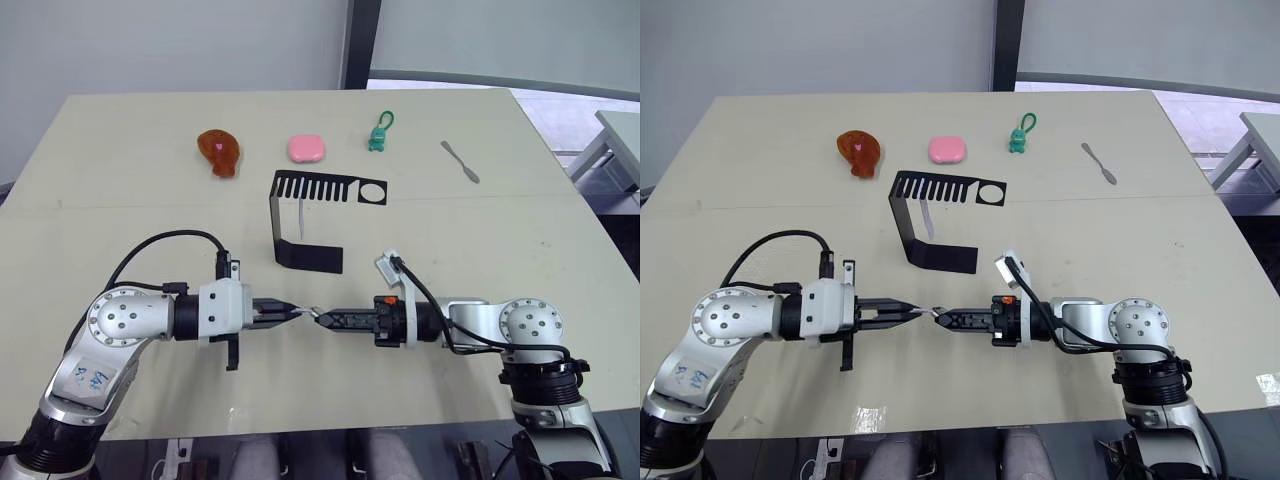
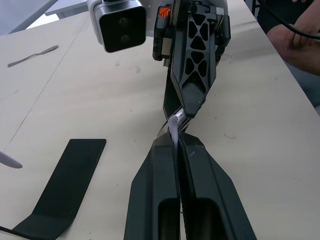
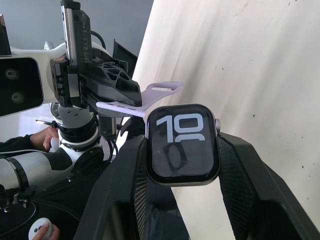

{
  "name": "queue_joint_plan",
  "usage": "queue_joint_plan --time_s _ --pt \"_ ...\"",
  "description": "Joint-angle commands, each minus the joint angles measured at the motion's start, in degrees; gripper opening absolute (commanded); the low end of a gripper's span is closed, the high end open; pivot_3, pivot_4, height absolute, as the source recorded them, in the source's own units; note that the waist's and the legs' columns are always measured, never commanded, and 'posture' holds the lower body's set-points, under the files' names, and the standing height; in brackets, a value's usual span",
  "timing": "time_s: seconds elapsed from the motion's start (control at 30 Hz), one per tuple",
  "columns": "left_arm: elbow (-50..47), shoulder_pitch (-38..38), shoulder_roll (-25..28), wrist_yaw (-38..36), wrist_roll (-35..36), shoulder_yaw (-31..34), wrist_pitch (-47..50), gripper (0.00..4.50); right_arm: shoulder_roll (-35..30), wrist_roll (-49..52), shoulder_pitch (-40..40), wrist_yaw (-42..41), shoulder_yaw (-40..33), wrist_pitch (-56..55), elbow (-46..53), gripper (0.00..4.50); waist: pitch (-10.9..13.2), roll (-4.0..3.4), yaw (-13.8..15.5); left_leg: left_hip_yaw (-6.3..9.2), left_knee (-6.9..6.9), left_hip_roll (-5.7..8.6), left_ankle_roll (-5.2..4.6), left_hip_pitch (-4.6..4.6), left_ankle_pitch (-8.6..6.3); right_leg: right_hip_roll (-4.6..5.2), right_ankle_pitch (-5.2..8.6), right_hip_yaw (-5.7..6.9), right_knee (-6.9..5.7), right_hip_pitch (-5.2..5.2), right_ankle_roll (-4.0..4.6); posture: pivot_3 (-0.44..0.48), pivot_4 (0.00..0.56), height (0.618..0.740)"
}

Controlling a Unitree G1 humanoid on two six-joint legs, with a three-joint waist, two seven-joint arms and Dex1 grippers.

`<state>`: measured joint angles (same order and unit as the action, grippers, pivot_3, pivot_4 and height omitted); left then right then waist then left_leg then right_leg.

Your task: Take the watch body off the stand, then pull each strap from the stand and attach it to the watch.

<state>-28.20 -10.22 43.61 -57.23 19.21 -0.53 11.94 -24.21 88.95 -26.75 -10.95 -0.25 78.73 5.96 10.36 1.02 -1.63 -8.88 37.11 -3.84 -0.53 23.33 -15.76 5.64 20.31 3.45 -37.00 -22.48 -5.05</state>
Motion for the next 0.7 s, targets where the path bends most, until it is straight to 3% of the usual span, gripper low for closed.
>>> queue_joint_plan --time_s 0.03,0.7 --pt "-0.4 -0.1 0.2 0.2 0.6 0.7 -0.1 0.0 -0.3 1.2 -0.2 -0.3 -0.1 -0.3 1.2 1.51 0.0 0.0 0.0 0.0 0.0 0.0 0.0 0.0 0.0 0.0 0.0 0.0 0.0 0.0 0.0 0.0 0.15 0.74" --pt "0.3 0.3 1.1 -0.6 -0.8 0.7 -1.5 0.0 0.0 1.1 -0.3 0.0 -0.1 -0.5 1.1 1.51 0.0 0.0 0.0 0.0 0.0 0.0 0.0 0.0 0.0 0.0 0.0 0.0 0.0 0.0 0.0 0.0 0.15 0.74"
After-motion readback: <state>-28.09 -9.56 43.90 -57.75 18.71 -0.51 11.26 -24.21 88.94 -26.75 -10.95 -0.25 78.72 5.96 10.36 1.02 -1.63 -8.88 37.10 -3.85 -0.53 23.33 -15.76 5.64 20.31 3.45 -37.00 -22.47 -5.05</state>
